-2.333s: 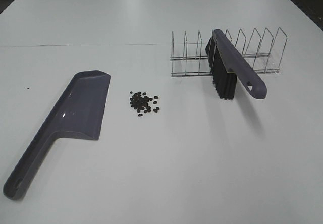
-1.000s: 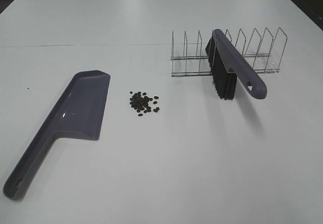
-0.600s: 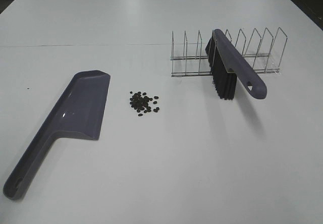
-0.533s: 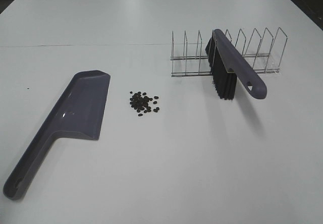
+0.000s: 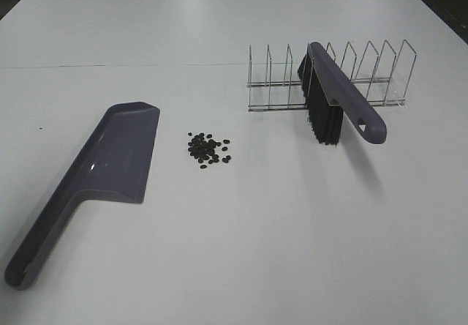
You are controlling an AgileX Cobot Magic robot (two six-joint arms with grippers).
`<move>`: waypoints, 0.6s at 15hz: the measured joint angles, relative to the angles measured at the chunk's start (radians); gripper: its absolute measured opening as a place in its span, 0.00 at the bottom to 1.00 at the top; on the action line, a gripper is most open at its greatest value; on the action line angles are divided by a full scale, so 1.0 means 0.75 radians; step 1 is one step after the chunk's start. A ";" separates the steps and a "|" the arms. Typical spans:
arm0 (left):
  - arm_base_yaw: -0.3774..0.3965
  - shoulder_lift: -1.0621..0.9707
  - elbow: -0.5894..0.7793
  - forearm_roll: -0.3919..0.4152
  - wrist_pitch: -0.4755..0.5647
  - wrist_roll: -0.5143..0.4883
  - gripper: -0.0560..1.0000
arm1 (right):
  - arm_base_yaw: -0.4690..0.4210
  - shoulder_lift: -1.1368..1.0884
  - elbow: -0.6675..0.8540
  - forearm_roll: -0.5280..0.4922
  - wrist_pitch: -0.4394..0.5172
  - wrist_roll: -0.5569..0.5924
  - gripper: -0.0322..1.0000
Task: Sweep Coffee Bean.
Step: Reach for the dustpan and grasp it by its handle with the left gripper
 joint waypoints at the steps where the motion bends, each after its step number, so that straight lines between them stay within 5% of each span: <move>1: -0.081 0.103 -0.015 -0.001 -0.032 -0.043 0.87 | 0.000 0.000 0.000 0.000 0.000 0.000 0.62; 5: -0.225 0.369 -0.079 -0.008 -0.152 -0.119 0.87 | 0.000 0.000 0.000 0.000 0.000 0.000 0.62; 9: -0.233 0.657 -0.108 -0.008 -0.419 -0.117 0.87 | 0.000 0.000 0.000 0.000 0.000 0.000 0.62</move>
